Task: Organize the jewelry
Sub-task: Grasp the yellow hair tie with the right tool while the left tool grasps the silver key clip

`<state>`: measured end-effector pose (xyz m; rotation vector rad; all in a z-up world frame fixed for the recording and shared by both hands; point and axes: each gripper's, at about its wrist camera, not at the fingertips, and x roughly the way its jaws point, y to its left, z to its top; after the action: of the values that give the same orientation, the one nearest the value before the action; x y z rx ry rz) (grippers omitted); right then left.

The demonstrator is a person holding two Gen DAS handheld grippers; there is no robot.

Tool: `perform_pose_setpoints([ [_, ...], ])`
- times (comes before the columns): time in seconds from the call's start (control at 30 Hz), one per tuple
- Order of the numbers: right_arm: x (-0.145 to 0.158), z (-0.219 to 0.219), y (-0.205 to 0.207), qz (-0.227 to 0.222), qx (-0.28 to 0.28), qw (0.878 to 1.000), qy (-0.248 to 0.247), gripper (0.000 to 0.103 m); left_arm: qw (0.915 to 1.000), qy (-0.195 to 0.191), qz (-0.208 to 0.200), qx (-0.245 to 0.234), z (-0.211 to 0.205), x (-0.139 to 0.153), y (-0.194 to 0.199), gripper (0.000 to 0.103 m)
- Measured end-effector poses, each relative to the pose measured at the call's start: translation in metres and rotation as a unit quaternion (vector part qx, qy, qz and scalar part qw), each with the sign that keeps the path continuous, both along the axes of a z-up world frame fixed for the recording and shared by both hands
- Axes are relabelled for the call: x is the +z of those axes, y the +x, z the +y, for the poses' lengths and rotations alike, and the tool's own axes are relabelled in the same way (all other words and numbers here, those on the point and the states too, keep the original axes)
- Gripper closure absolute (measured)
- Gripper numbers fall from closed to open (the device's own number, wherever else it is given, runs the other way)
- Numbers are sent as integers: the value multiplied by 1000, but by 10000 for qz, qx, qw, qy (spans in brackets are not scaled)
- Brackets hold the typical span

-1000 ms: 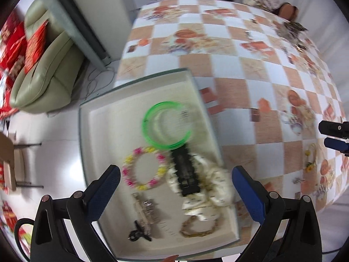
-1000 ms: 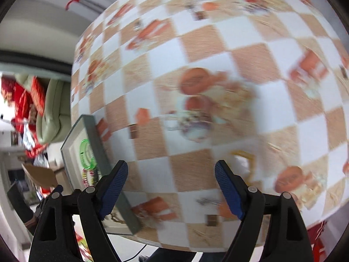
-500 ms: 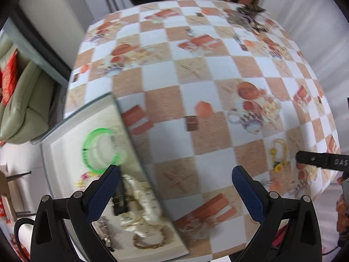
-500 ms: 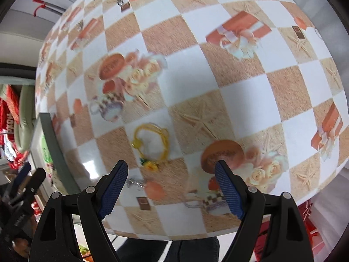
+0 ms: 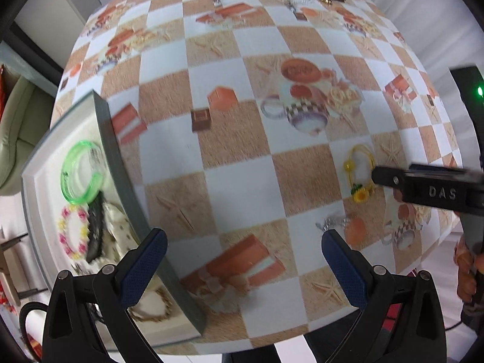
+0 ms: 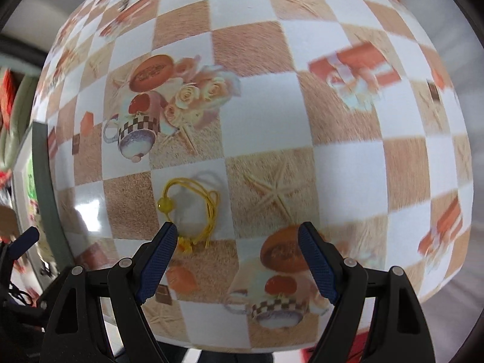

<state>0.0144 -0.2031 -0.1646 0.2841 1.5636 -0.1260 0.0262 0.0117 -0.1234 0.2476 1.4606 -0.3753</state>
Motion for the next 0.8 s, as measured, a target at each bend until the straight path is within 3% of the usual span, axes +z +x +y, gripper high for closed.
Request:
perform_pose_setpoints([
  [0.23, -6, 23, 22, -15, 1029, 9940, -379, 19, 9994, -38, 128, 329, -8, -9, -18, 0],
  [0.43, -13, 38, 27, -49, 1610, 9849, -631, 35, 9981, -46, 150, 591, -23, -18, -30, 0],
  [0.73, -6, 25, 31, -267, 1623, 9838, -719, 69, 9983, -105, 93, 561, -48, -29, -41, 0],
  [0.8, -5, 23, 29, -326, 1598, 9840, -722, 86, 9984, -125, 59, 544, -53, -32, -42, 0],
])
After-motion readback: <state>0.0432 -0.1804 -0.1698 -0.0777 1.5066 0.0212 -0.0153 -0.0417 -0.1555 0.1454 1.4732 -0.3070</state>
